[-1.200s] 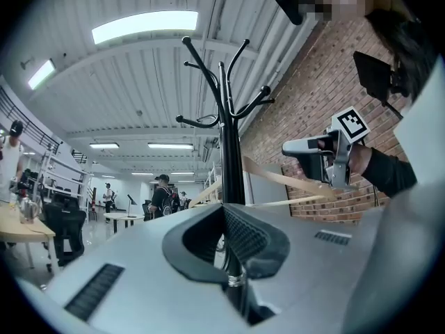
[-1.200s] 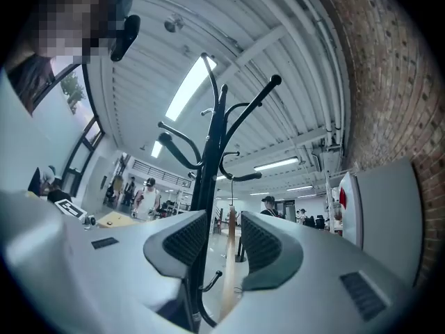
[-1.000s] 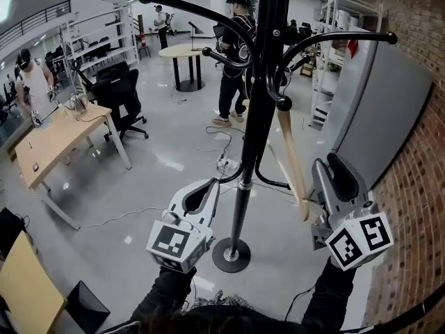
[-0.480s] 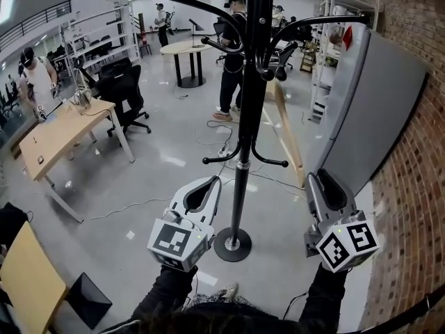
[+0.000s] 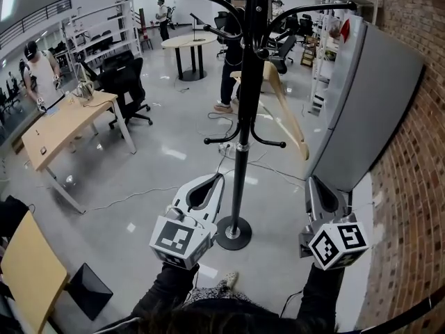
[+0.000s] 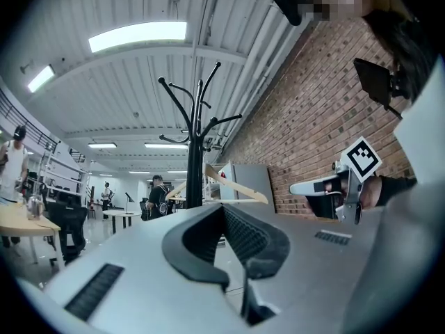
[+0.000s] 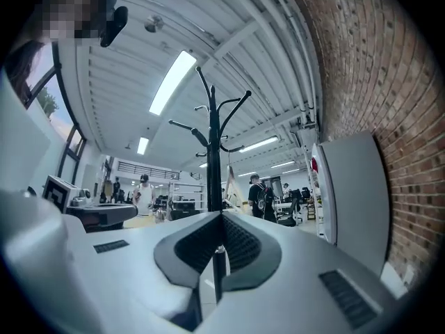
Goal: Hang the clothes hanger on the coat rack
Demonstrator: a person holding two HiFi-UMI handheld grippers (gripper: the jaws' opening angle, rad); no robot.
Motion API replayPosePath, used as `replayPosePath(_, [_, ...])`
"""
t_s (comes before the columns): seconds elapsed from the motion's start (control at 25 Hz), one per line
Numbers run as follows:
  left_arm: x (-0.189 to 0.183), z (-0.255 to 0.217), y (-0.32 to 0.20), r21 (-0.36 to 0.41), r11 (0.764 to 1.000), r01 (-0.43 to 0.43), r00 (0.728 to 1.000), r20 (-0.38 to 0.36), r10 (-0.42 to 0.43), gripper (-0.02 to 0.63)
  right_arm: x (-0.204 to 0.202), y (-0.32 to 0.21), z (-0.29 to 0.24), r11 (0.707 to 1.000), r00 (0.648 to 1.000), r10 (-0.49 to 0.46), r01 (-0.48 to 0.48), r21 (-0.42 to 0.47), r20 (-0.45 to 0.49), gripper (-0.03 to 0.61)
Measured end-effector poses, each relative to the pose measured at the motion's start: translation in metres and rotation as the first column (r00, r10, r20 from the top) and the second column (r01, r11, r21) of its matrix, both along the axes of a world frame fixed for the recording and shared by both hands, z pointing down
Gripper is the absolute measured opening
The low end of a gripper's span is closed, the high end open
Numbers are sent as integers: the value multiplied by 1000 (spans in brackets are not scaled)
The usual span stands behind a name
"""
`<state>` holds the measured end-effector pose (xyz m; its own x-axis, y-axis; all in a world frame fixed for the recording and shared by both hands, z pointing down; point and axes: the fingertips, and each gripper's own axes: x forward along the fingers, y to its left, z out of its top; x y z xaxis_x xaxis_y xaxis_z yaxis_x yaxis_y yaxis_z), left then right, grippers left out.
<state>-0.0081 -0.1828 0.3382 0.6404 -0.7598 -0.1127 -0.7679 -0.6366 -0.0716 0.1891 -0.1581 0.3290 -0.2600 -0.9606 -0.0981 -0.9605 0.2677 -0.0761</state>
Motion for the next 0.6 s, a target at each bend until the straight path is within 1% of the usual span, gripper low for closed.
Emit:
replayPosePath(0.12, [0, 4, 13, -5, 1000, -7, 1000, 5, 7, 8, -3, 11, 10, 1000, 1000, 6, -6, -25, -8, 12])
replayPosePath(0.24, [2, 8, 23, 6, 1000, -27, 1000, 16, 27, 8, -5, 21, 18, 999, 1000, 8, -9, -40, -23, 12])
replayPosePath(0.4, [9, 3, 40, -24, 998, -52, 999, 13, 52, 8, -8, 37, 17, 999, 999, 15, -17, -36, -44, 11])
replayPosePath(0.52, [8, 4, 46, -14, 999, -41, 999, 8, 41, 8, -12, 46, 20, 999, 997, 22, -26, -39, -79, 11])
replayPosePath(0.6, [12, 1, 53, -12, 998, -57, 998, 15, 58, 8, -16, 51, 22, 998, 993, 37, -42, -43, -110, 9])
